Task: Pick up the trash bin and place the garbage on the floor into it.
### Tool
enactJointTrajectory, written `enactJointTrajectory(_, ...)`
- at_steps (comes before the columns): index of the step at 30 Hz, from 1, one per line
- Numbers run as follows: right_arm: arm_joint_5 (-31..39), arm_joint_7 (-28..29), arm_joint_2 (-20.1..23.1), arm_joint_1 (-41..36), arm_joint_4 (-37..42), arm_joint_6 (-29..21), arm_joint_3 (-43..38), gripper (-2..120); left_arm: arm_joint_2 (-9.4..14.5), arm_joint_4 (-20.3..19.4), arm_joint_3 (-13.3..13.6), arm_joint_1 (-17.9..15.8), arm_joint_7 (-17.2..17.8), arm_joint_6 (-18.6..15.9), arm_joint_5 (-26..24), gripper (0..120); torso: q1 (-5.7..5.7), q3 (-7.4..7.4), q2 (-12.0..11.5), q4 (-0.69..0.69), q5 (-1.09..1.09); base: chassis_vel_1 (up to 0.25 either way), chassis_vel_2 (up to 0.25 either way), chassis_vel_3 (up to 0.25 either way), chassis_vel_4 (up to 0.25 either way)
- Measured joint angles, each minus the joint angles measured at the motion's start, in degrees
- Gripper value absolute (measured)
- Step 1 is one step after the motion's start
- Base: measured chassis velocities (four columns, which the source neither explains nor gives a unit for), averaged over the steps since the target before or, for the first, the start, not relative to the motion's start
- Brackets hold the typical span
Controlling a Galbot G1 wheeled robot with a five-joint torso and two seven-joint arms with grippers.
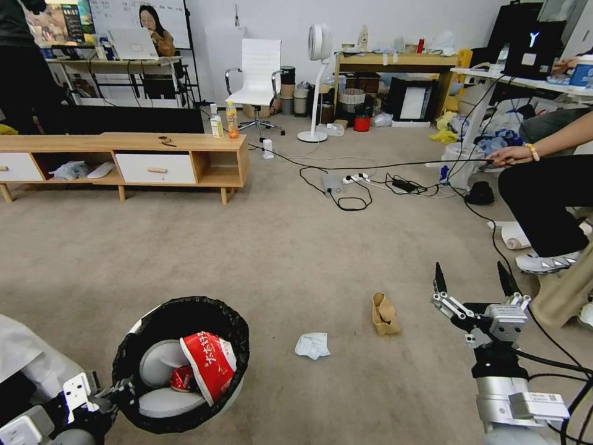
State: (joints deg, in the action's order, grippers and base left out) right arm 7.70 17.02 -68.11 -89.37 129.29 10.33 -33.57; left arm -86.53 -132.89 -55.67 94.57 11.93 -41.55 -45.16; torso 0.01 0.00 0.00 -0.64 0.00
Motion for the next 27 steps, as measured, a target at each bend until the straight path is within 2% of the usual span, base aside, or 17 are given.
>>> enactJointTrajectory(27,0.02,-0.10,1.17,0.32,-0.68,0.31,-0.12,100,-0.97,0.06,0.50,-0.12,-0.24,0.18,0.76,3,0.00,0.00,0.00,0.00,0.00,-0.090,0.092,0.097,-0.090)
